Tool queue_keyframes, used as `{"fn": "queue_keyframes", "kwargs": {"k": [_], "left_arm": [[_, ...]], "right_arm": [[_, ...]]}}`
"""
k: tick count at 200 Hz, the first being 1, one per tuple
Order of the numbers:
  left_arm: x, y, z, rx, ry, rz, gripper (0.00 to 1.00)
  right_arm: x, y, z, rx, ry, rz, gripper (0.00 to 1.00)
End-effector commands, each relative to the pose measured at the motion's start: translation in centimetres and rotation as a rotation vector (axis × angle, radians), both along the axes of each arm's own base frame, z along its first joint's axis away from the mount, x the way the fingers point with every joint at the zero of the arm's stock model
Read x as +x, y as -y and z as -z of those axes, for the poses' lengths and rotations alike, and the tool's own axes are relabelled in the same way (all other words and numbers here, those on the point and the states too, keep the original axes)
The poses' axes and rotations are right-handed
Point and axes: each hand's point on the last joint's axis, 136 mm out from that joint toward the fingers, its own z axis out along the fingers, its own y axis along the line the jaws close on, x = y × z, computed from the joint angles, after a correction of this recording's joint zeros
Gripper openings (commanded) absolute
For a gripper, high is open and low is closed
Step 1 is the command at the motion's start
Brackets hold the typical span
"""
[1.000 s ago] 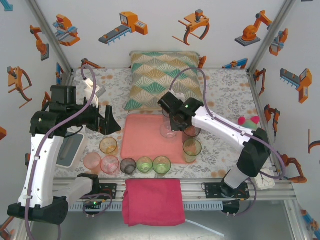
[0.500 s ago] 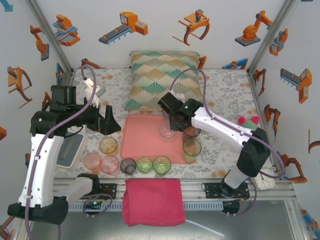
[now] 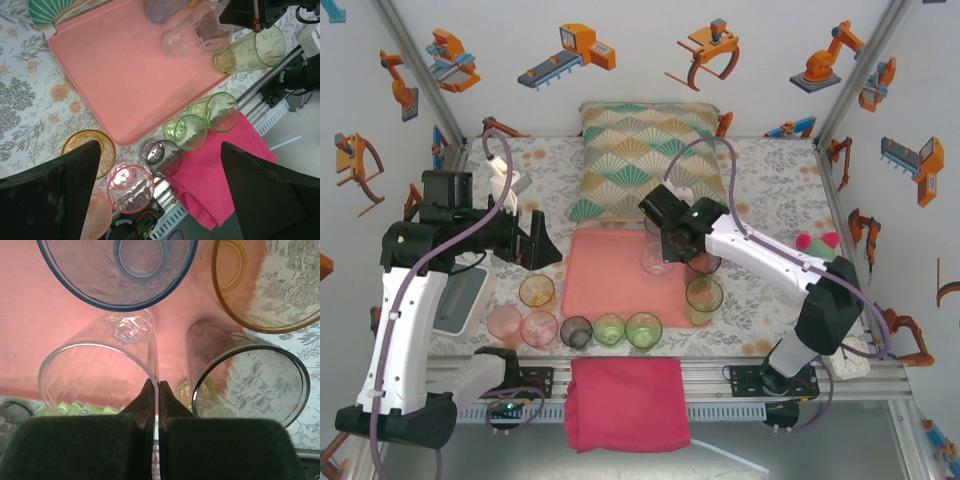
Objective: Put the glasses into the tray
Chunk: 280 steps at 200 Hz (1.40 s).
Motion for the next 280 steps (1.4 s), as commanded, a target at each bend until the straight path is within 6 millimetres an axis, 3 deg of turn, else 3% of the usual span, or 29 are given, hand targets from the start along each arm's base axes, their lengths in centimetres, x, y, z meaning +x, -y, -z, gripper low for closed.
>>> {"fn": "queue_keyframes", "kwargs": {"k": [1,40,134,219,280], "left_arm": [[-0.3,0.3,-0.3,-0.017,0.003,0.024,0.97],[-0.3,0.3,-0.2,-0.016,0.002,0.024,0.97],[-0.2,0.4,-0.3,-0.022,-0.003,0.026,0.97],[-0.2,0.4,-0.4,-0.021,0.000,0.025,0.97],[-0.1,0.4,-0.4,-0.022,-0.001,0.026,0.97]], "right_arm": [[-0.5,0.8,-0.2,0.002,-0.008,0.024,0.00],[-0.4,0.7,-0.7,0.012,-0.002,0.023,0.00],[0.0,0.8,-1.5,0.017,0.014,0.025,0.16],[0.4,0.6,-2.1,0.026,0.024,0.019,0.23],[0.4,0.5,-3.6,0.052,0.046,0.010,0.26]]}}
